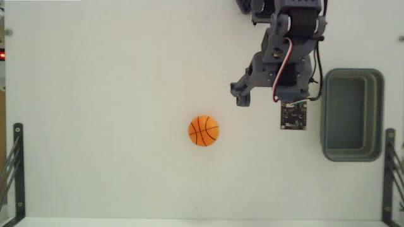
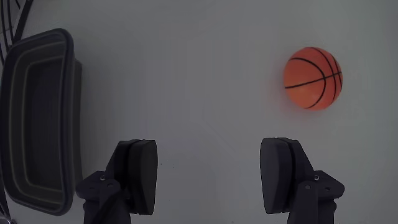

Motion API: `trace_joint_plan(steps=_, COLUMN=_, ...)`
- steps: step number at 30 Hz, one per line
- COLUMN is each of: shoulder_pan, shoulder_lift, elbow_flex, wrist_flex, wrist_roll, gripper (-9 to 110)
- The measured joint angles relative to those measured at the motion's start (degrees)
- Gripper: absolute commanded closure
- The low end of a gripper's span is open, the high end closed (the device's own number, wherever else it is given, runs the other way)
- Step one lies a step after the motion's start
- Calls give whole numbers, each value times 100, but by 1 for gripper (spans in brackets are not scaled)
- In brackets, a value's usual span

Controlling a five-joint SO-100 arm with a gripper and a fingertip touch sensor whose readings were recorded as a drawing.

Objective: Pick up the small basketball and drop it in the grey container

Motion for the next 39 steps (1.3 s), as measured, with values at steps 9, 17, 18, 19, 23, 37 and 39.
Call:
trace_joint_plan(steps=9, shoulder_pan=0, shoulder_lift=0, elbow_flex=0, wrist_flex=0, wrist_roll=0, gripper=-9)
trace_joint_plan(steps=17, shoulder_pan=0, shoulder_lift=0, elbow_flex=0, wrist_flex=0, wrist_roll=0, gripper=-9)
trace_joint_plan(steps=18, shoulder_pan=0, shoulder_lift=0, elbow_flex=0, wrist_flex=0, wrist_roll=0, gripper=-9)
trace_joint_plan(steps=19, shoulder_pan=0, shoulder_lift=0, elbow_flex=0, wrist_flex=0, wrist_roll=0, gripper=-9)
trace_joint_plan(steps=23, shoulder_pan=0, shoulder_lift=0, elbow_flex=0, wrist_flex=0, wrist_roll=0, gripper=-9)
trace_joint_plan(steps=37, shoulder_pan=396, shoulder_lift=0, elbow_flex=0, wrist_flex=0, wrist_roll=0, gripper=-9)
trace_joint_plan(steps=39, shoulder_pan=554, shoulder_lift=0, elbow_flex=0, wrist_flex=0, wrist_roll=0, gripper=-9)
